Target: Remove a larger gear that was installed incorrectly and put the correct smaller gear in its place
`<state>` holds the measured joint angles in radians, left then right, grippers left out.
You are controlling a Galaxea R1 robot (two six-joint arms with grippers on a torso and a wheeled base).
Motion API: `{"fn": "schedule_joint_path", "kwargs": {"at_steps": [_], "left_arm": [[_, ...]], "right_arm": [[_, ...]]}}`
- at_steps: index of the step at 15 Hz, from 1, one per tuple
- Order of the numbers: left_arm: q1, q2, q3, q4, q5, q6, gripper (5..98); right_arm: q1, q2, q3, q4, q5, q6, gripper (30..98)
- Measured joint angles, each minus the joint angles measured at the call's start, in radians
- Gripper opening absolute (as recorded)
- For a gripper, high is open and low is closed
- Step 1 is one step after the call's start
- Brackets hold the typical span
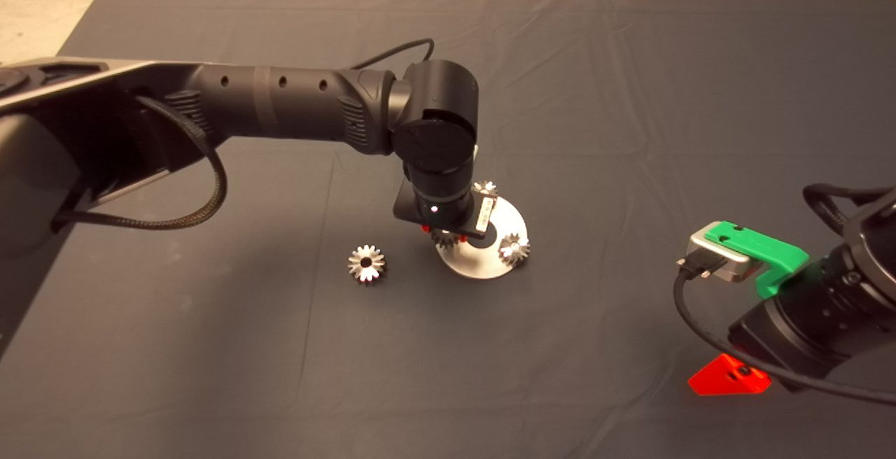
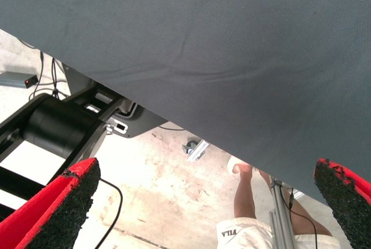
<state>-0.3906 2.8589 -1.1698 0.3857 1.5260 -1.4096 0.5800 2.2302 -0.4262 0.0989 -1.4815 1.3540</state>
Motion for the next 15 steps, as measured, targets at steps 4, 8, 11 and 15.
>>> {"fn": "schedule_joint_path", "kwargs": {"at_steps": [4, 8, 11, 15], "left_arm": [[0.000, 0.000, 0.001, 0.000, 0.000, 0.000, 35.4], [0.000, 0.000, 0.005, 0.000, 0.000, -0.004, 35.4], [0.000, 0.000, 0.011, 0.000, 0.000, -0.005, 35.4], [0.000, 0.000, 0.011, 0.000, 0.000, -0.008, 35.4]], "right_arm": [[0.000, 0.000, 0.000, 0.000, 0.000, 0.000, 97.7], [0.000, 0.000, 0.000, 0.000, 0.000, 0.000, 97.7], [0.000, 0.000, 0.000, 0.000, 0.000, 0.000, 97.7], [0.000, 0.000, 0.000, 0.000, 0.000, 0.000, 97.7]]}}
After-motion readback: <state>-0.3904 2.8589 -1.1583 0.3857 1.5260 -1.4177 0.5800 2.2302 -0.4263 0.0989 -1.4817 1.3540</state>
